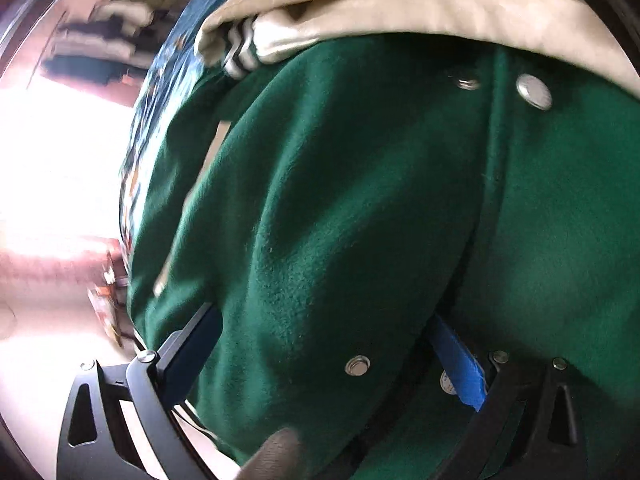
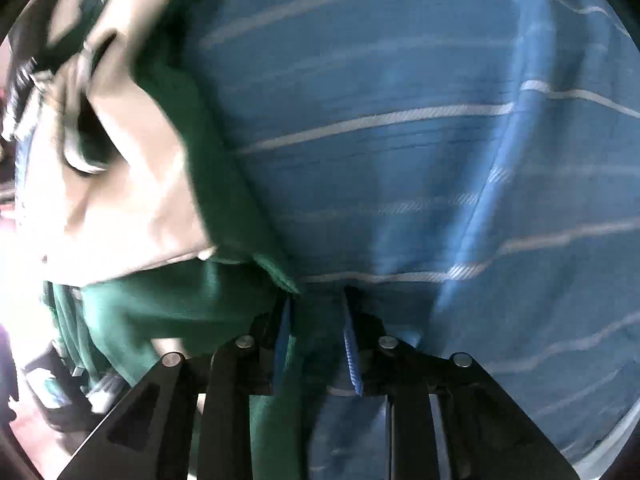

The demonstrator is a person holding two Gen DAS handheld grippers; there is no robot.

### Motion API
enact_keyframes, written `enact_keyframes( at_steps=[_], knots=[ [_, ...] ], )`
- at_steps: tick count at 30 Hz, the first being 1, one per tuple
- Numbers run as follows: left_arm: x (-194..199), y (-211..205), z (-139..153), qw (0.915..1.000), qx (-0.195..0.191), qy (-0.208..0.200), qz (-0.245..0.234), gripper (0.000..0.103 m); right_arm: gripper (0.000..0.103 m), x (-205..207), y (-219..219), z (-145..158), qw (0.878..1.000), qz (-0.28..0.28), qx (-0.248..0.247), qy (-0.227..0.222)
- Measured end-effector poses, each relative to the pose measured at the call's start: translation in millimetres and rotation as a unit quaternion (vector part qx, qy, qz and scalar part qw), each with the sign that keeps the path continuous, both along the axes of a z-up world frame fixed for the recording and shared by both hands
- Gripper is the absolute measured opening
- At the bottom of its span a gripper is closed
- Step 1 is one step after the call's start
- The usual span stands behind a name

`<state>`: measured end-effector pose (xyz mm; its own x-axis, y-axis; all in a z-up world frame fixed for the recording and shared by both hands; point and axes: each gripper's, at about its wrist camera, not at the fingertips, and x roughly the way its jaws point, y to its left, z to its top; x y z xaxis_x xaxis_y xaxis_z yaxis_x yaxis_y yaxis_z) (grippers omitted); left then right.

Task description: Fold large clothes

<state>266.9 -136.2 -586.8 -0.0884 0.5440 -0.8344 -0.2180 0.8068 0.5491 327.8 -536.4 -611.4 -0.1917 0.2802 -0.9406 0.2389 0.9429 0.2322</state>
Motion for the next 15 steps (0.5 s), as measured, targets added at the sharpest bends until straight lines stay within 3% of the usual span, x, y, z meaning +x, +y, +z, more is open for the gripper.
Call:
enact_keyframes(
  at_steps=[3,5,10,12,15],
  knots=[
    [-6.6,23.5,16.4,0.9968,-0.063,-0.019,0.045,0.103,0.025,10.4,8.8,12.4,0.999,0.014,-0.026,0.015],
    [-22.9,46.3,40.3,0.9907,-0.092,-0.047,0.089,0.103,0.029,17.8,35.8,26.5,1.000,0.002,0.003,0.014],
    [-74.1,87.0,99.5,0.9899,-0.063,-0.083,0.097,0.103,0.043,-11.8,97.5,67.0,0.995,0.022,0.084,0.040],
    [-90.9,93.6,110.0,0.9916,-0.043,-0.083,0.090,0.103,0.046,-25.1,132.0,69.4,0.992,0.029,0.113,0.058],
    [-104.3,94.8,112.1,0.9926,-0.044,-0.075,0.085,0.103,0.047,-67.8,189.5,66.4,0.985,0.051,0.135,0.089]
  ],
)
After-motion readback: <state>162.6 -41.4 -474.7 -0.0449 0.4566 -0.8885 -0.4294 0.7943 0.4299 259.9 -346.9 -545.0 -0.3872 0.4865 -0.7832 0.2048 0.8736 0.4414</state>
